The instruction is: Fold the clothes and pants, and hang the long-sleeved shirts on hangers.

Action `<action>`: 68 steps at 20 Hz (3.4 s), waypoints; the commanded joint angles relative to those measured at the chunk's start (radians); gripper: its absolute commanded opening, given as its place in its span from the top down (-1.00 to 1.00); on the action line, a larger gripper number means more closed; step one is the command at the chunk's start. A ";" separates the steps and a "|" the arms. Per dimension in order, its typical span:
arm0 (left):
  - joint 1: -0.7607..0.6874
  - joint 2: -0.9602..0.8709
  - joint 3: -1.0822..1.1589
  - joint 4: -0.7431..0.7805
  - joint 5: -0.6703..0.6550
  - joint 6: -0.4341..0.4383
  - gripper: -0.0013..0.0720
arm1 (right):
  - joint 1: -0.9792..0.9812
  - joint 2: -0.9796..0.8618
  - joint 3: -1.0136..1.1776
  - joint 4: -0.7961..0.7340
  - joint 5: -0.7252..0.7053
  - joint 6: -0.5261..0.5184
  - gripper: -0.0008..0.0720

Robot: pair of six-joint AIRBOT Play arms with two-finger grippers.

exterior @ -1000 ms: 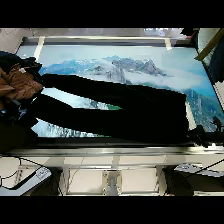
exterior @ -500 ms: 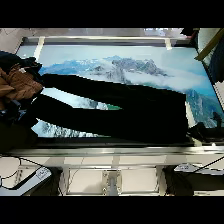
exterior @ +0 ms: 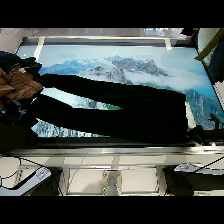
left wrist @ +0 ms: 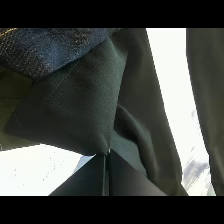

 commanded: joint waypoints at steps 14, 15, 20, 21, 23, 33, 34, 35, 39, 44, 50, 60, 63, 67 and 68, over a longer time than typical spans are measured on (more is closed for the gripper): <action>0.000 0.000 0.001 0.006 0.007 0.000 0.95 | 0.000 -0.030 0.058 -0.058 0.013 0.021 0.02; 0.000 0.000 0.001 0.006 0.007 0.000 0.95 | 0.000 -0.055 0.045 -0.058 0.021 0.019 0.01; 0.000 0.000 0.001 0.006 0.007 0.000 0.95 | 0.002 -0.161 0.029 0.077 0.048 -0.005 -0.17; 0.000 0.000 0.001 0.006 0.007 0.000 0.95 | 0.002 -0.169 0.029 0.083 0.052 -0.007 -0.17; 0.000 0.000 0.001 0.006 0.007 0.000 0.95 | 0.001 -0.169 0.029 0.083 0.095 -0.034 -0.09; 0.001 0.113 0.001 0.034 -0.068 -0.023 0.95 | 0.001 -0.102 0.312 0.006 0.295 0.018 0.91; 0.000 0.140 0.001 0.087 -0.104 -0.058 0.95 | 0.000 -0.090 0.358 -0.041 0.292 0.033 0.92; 0.000 0.170 0.001 0.164 -0.150 -0.097 0.95 | 0.000 -0.081 0.395 -0.090 0.291 0.041 0.91; 0.000 0.314 -0.020 0.497 -0.298 -0.255 0.95 | 0.000 -0.056 0.460 -0.222 0.192 0.064 0.92; -0.007 0.409 -0.133 0.495 -0.269 -0.273 0.95 | 0.000 -0.058 0.362 -0.232 0.090 0.079 0.91; -0.019 0.408 -0.260 0.496 -0.169 -0.274 0.95 | 0.000 -0.058 0.232 -0.317 -0.039 0.114 0.91; -0.018 0.409 -0.114 0.392 -0.171 -0.277 -0.98 | 0.000 -0.018 0.498 -0.329 0.141 0.250 0.02; -0.042 0.395 -0.001 0.002 0.113 -0.148 -0.98 | 0.002 0.046 0.640 -0.120 0.034 0.310 0.02; -0.208 0.192 0.061 -0.138 0.241 -0.089 -0.98 | 0.059 0.079 0.647 0.280 -0.049 0.235 0.02; -0.269 0.117 0.073 -0.142 0.268 -0.088 -0.98 | 0.100 0.079 0.647 0.273 -0.048 0.233 0.02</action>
